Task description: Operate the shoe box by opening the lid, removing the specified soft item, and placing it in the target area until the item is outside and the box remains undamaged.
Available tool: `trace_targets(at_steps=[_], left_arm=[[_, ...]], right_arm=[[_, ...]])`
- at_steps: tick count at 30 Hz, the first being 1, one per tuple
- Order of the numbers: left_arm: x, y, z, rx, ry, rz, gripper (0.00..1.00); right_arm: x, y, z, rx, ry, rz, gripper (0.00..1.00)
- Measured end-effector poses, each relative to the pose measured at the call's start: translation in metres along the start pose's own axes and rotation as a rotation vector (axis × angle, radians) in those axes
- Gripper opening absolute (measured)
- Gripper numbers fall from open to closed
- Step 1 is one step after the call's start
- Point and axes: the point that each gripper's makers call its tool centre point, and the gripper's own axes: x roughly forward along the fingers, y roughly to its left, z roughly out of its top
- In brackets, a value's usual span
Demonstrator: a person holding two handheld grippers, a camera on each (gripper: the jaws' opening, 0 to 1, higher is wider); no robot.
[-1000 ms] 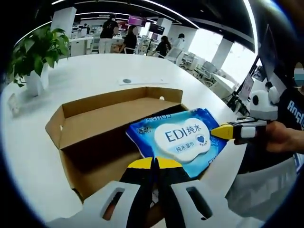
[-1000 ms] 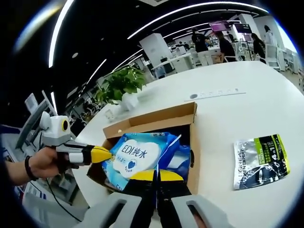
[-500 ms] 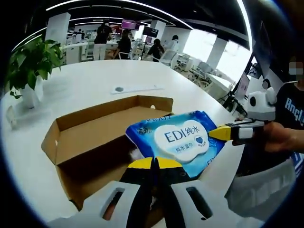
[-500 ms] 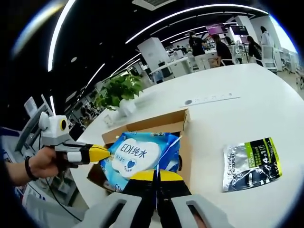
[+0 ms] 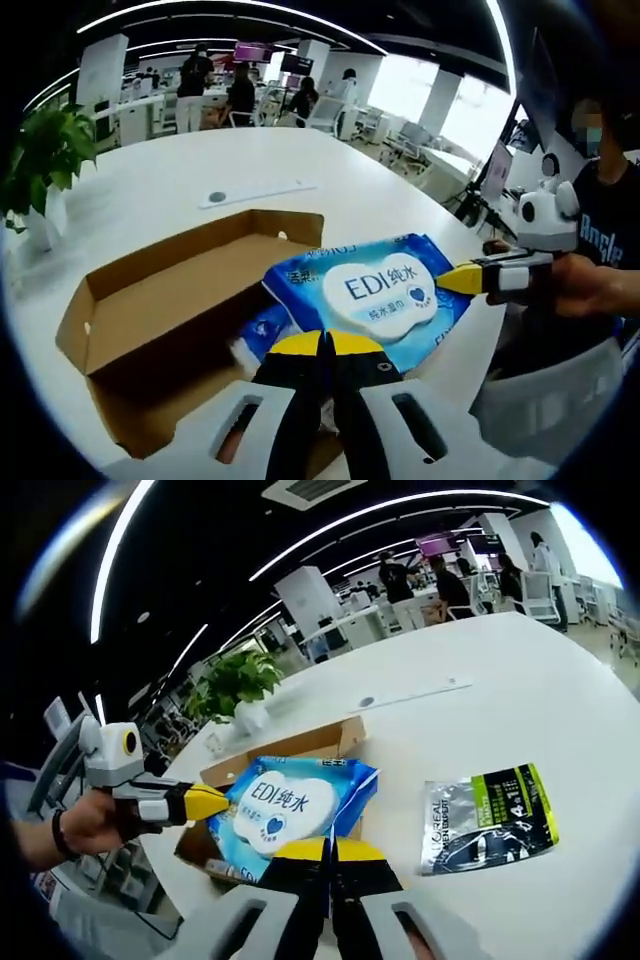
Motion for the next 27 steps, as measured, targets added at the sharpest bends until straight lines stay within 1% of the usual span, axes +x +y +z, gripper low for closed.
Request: trace_targets(at_steps=[4,7,12,19,21,23,27], left_arm=[[0.010,-0.014,0.005,0.019,0.006,-0.020,0.00],[0.018,-0.025,0.008,0.033,0.012,-0.033,0.00],[0.028,-0.038,0.012,0.038,0.014,-0.050,0.00],[0.043,-0.054,0.012,0.050,0.028,-0.072,0.00],[0.047,-0.059,0.012,0.043,0.032,-0.078,0.00],[0.050,-0.064,0.013,0.049,0.034,-0.081,0.00],[0.057,-0.072,0.014,0.056,0.038,-0.088,0.00]], right_arm=[[-0.010,-0.012,0.001,0.011,-0.009,-0.011,0.00],[-0.018,-0.024,0.003,0.018,-0.016,-0.024,0.00],[-0.030,-0.039,0.003,0.030,-0.025,-0.043,0.00],[-0.043,-0.056,0.001,0.040,-0.032,-0.062,0.00],[-0.046,-0.057,-0.001,0.043,-0.033,-0.068,0.00],[-0.051,-0.066,-0.001,0.047,-0.035,-0.074,0.00],[-0.055,-0.074,-0.002,0.057,-0.038,-0.080,0.00]])
